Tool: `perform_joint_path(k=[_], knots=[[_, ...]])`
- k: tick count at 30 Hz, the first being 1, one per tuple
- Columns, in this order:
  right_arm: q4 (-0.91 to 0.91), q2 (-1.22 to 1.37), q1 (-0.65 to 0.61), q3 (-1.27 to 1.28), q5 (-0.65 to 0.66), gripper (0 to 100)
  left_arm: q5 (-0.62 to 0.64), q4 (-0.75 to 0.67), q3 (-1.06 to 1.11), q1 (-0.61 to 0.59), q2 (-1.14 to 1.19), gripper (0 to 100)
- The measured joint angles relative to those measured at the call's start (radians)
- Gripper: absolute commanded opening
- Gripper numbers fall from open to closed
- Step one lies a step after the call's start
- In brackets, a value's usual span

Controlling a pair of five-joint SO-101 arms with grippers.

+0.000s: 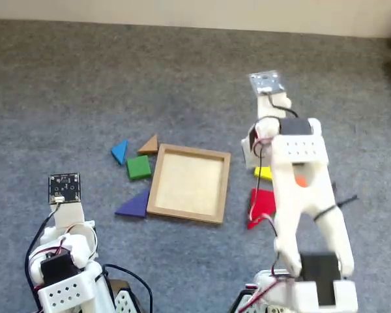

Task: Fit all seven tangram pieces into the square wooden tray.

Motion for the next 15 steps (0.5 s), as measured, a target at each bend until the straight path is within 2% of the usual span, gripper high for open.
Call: perform_joint_path(k=[6, 15], knots=[[0.002, 0.199, 0.0, -0.087, 0.097, 26.4, 0.0, 0.0, 0.0, 0.0, 0.0, 1], [0.0, 0.334, 0.0, -0.1, 0.14, 26.4, 0.0, 0.0, 0.0, -0.049, 0.0, 1]])
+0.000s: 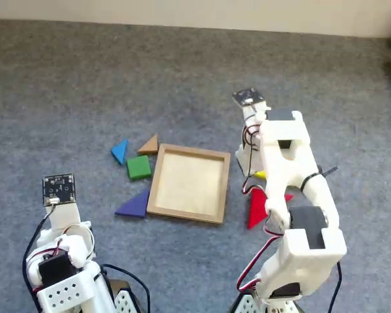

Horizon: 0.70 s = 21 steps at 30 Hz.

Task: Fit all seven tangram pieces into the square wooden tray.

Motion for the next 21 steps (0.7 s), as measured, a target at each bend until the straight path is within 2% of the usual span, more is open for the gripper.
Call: perform_joint_path(k=[21], knots=[[-0.13, 0.109, 0.034, -0.018, 0.005, 26.7, 0.0, 0.0, 0.0, -0.015, -0.002, 1]])
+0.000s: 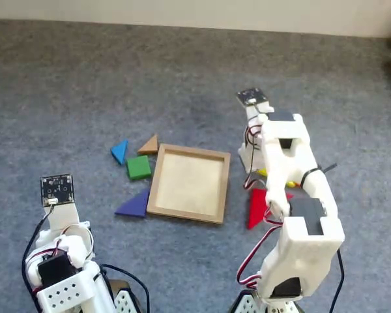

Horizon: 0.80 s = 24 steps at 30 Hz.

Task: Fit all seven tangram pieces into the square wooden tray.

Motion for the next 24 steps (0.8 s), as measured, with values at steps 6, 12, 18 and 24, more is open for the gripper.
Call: perform_joint_path(k=[6, 12, 18, 24], knots=[[-0.008, 0.034, 0.005, -0.005, 0.002, 26.7, 0.0, 0.0, 0.0, 0.0, 0.0, 1], [-0.008, 0.035, 0.005, -0.005, 0.002, 23.9, 0.0, 0.0, 0.0, 0.0, 0.0, 1], [-0.008, 0.034, 0.009, -0.006, 0.002, 14.2, 0.0, 0.0, 0.0, 0.0, 0.0, 1], [-0.008, 0.032, 0.011, -0.006, 0.002, 13.6, 0.0, 0.0, 0.0, 0.0, 0.0, 1]])
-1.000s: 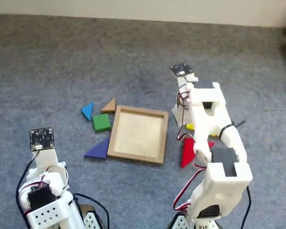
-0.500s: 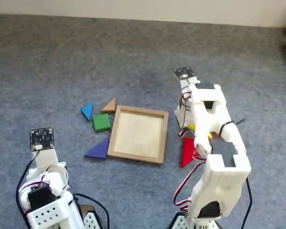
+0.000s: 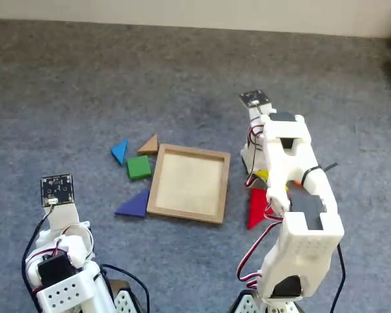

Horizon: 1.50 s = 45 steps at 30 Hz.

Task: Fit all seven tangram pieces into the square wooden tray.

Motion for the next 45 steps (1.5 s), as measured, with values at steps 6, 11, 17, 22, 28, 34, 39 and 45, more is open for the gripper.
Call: perform_joint_path(k=[6, 11, 17, 22, 28, 34, 39, 45], knots=[[0.0, 0.0, 0.025, 0.0, 0.0, 4.4, 0.0, 0.0, 0.0, 0.0, 0.0, 1], [0.0, 0.0, 0.029, 0.0, 0.0, 0.4, 0.0, 0.0, 0.0, 0.0, 0.0, 1], [0.0, 0.002, 0.029, 0.0, 0.0, 0.4, 0.0, 0.0, 0.0, 0.0, 0.0, 1], [0.008, -0.023, 0.026, -0.017, 0.0, 0.4, 0.0, 0.0, 0.0, 0.0, 0.0, 1], [0.008, -0.178, 0.02, -0.02, 0.002, 0.4, 0.0, 0.0, 0.0, 0.0, 0.0, 1], [0.008, -0.216, -0.061, -0.041, 0.002, 0.4, 0.0, 0.0, 0.0, 0.0, 0.0, 1], [0.009, -0.218, -0.169, -0.135, 0.002, 0.4, 0.0, 0.0, 0.0, 0.0, 0.0, 1], [0.009, -0.218, -0.316, -0.157, 0.118, 0.4, 0.0, 0.0, 0.0, 0.0, 0.0, 1]])
